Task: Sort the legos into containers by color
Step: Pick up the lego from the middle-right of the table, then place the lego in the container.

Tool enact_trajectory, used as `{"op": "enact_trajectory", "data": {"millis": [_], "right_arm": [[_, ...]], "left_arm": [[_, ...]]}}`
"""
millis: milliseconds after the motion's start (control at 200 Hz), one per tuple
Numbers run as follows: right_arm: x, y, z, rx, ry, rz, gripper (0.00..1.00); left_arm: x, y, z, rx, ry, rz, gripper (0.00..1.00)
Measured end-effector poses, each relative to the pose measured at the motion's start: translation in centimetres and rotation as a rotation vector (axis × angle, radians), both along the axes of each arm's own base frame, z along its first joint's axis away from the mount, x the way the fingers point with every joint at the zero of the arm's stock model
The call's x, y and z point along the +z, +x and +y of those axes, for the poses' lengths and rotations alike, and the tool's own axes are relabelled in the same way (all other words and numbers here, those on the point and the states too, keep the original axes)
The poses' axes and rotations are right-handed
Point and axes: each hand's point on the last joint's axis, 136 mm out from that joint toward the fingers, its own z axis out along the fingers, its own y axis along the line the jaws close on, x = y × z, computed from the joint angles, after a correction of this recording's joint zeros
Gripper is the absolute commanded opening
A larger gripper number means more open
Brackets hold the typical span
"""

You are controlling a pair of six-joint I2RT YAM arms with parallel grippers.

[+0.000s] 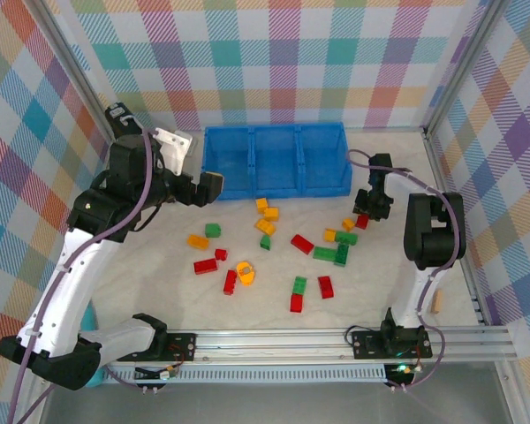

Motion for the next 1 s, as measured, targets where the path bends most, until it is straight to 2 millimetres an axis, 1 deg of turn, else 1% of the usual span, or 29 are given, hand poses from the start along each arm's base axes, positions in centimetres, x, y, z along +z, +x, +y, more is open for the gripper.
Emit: {"op": "enact_trajectory", "data": {"millis": [120,215,280,345,385,420,430,515,610,660,730,790,850,935,1000], "right_arm": [[0.1,-0.1,0.0,0.016,-0.003,0.000,0.26],[0.3,-0.5,0.5,0.038,0.008,0.020,0.24],[1.0,-0.7,0.9,0.062,0.013,0.029,0.25],[2.4,-0.6,1.3,0.087,0.010,0.017,0.26],[3.7,-0.4,1.6,0.107,0.007,-0.004,0.27],[5.5,0.0,2.1,0.130,0.002,-0.039,0.27],[5.7,0.1,2.1,0.134,0.001,-0.043,0.27],[10.3,1.5,3.4,0.186,-0.012,-0.157,0.28],[15.6,3.0,5.3,0.247,-0.021,-0.293,0.28],[17.8,3.6,6.3,0.280,-0.026,-0.354,0.29],[19.5,4.3,7.5,0.327,-0.034,-0.413,0.30],[20.1,4.7,8.6,0.377,-0.048,-0.445,0.30],[20.2,5.3,9.5,0.417,-0.064,-0.461,0.30],[20.2,6.9,10.6,0.458,-0.085,-0.483,0.30],[19.4,8.5,11.2,0.473,-0.098,-0.486,0.30]], "left_arm": [[0.0,0.0,0.1,0.002,0.003,-0.003,1.00],[0.0,0.1,0.2,0.004,0.012,-0.008,1.00],[0.0,0.1,0.3,0.006,0.019,-0.012,1.00],[0.1,0.1,0.4,0.010,0.023,-0.017,1.00],[0.2,0.0,0.4,0.010,0.024,-0.021,1.00],[0.3,-0.1,0.5,0.012,0.024,-0.025,1.00],[0.3,-0.1,0.5,0.013,0.024,-0.026,1.00],[0.6,-0.3,0.7,0.016,0.022,-0.036,1.00],[0.9,-0.5,0.8,0.015,0.020,-0.047,1.00],[1.0,-0.6,0.8,0.015,0.019,-0.049,1.00],[1.0,-0.6,0.8,0.015,0.019,-0.050,1.00],[1.0,-0.7,0.8,0.015,0.019,-0.050,1.00],[1.1,-0.7,0.8,0.014,0.018,-0.051,1.00],[1.3,-0.9,0.9,0.012,0.014,-0.058,1.00],[1.6,-1.1,1.0,0.013,0.011,-0.066,1.00]]}}
